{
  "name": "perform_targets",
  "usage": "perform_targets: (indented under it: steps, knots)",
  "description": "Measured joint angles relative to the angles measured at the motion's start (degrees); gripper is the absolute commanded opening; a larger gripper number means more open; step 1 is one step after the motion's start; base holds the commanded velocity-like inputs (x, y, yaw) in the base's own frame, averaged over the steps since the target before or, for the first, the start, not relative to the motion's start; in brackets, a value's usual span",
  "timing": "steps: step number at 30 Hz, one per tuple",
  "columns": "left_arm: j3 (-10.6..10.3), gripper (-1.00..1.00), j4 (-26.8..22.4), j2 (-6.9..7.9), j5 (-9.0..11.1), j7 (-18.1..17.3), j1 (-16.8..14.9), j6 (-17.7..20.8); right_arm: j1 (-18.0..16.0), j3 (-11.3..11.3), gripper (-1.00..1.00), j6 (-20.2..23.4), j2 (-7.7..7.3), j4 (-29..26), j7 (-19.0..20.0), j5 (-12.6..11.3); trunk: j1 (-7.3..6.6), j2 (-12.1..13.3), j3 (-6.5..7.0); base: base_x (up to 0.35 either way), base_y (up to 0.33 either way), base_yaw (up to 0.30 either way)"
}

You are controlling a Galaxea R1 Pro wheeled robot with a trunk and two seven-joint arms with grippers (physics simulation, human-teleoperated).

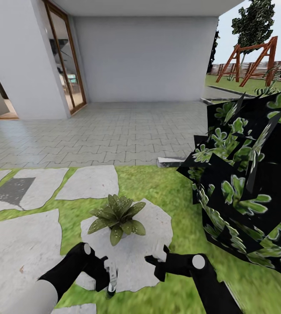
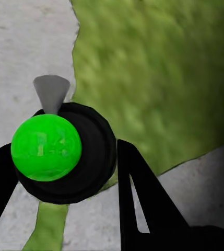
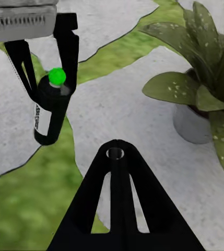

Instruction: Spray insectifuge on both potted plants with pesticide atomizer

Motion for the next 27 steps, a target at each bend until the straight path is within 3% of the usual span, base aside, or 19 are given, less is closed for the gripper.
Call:
perform_targets:
  steps: [4,11,14,17,22,27]
  knots:
    - [-0.1,-1.00,-0.1,-1.32,-0.1,1.1,0.0,-0.7,0.0,2.4,-1.00,0.1,0.58,0.1,-0.1,0.0,0.00,0.0,0.00,0.000,0.000,0.000]
    - [-0.1,-1.00,-0.1,-1.65,0.4,0.6,-0.1,-1.4,0.0,2.5,-1.00,0.1,0.58,0.3,-0.2,0.2,0.00,0.0,0.00,0.000,0.000,0.000]
    - [0.4,-1.00,0.0,-1.63,0.7,0.2,-0.2,-6.1,0.0,2.5,-1.00,0.1,0.55,0.4,-0.2,0.3,0.00,0.0,0.00,0.000,0.000,0.000]
    - [0.6,-1.00,0.0,-1.71,1.0,-2.6,-0.4,-7.7,0.0,2.4,-1.00,0.1,0.48,0.3,-0.2,0.4,0.00,0.0,0.00,0.000,0.000,0.000]
    - [0.3,-1.00,0.0,-1.68,4.5,-4.3,-0.7,-8.2,0.0,2.4,-1.00,0.1,0.37,0.4,-0.2,0.5,0.00,0.0,0.00,0.000,0.000,0.000]
    - [0.0,-1.00,-0.2,-1.92,5.0,-4.5,-0.7,-8.4,0.0,2.4,-1.00,0.1,0.37,0.4,-0.3,0.5,0.00,0.0,0.00,0.000,0.000,0.000]
